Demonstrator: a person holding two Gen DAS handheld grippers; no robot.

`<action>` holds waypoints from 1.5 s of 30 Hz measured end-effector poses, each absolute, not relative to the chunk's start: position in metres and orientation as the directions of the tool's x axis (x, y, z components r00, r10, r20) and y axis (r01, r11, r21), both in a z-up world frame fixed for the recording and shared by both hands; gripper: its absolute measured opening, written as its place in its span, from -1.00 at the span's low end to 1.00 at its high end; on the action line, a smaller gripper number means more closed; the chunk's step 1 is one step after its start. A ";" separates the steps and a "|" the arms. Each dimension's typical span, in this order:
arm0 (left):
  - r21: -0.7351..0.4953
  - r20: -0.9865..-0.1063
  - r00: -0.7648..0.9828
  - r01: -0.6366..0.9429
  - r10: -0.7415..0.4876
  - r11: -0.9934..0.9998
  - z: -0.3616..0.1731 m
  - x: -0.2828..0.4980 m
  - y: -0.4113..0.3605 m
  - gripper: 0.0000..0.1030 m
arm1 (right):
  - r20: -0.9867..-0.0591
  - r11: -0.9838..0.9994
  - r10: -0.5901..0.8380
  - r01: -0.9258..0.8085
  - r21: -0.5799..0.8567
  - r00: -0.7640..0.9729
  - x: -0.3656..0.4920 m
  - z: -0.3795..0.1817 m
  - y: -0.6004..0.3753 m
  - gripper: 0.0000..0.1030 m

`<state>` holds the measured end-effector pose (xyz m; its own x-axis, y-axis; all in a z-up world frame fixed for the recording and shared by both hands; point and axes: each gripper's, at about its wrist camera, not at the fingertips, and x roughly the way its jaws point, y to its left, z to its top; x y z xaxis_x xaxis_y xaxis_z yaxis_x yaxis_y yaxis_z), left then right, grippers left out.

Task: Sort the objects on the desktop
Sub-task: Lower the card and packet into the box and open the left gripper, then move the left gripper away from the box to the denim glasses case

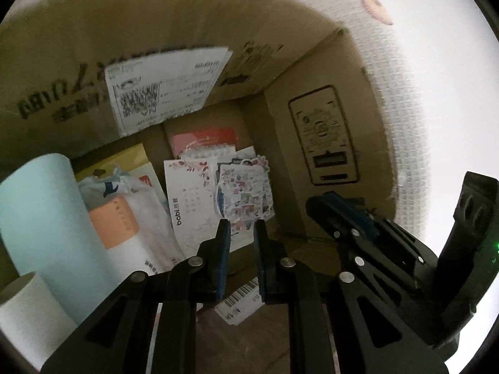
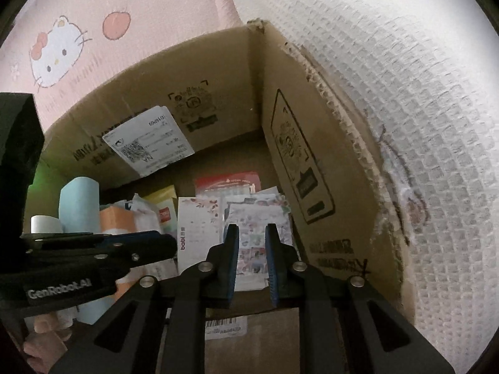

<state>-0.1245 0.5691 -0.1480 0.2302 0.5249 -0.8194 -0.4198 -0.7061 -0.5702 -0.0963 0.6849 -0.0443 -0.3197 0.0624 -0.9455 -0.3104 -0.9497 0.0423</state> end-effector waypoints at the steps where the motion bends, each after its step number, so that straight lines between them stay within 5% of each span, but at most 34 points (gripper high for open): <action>1: -0.569 -0.818 0.217 -0.430 0.532 -0.701 -0.143 -0.124 0.567 -0.63 | -0.943 -0.950 0.067 -0.311 0.040 -0.325 -0.095 -0.041 0.684 -0.73; 7: -0.616 -0.777 0.192 -0.429 0.599 -0.661 -0.118 -0.122 0.550 -0.28 | -0.928 -0.951 0.087 -0.306 0.031 -0.363 -0.093 -0.017 0.671 -0.62; 20: -0.690 -0.667 0.089 -0.447 0.739 -0.569 -0.054 -0.127 0.472 0.04 | -0.864 -0.953 0.218 -0.290 -0.088 -0.453 -0.081 0.061 0.613 0.27; 34: -0.693 -0.639 0.025 -0.450 0.768 -0.563 -0.051 -0.144 0.372 0.12 | -0.872 -0.967 0.235 -0.195 -0.165 -0.430 -0.100 0.069 0.511 0.34; 45: -0.557 -0.737 -0.208 -0.352 0.643 -0.752 -0.085 -0.155 0.192 0.12 | -0.916 -0.998 0.034 0.028 -0.049 -0.399 -0.143 0.026 0.383 0.42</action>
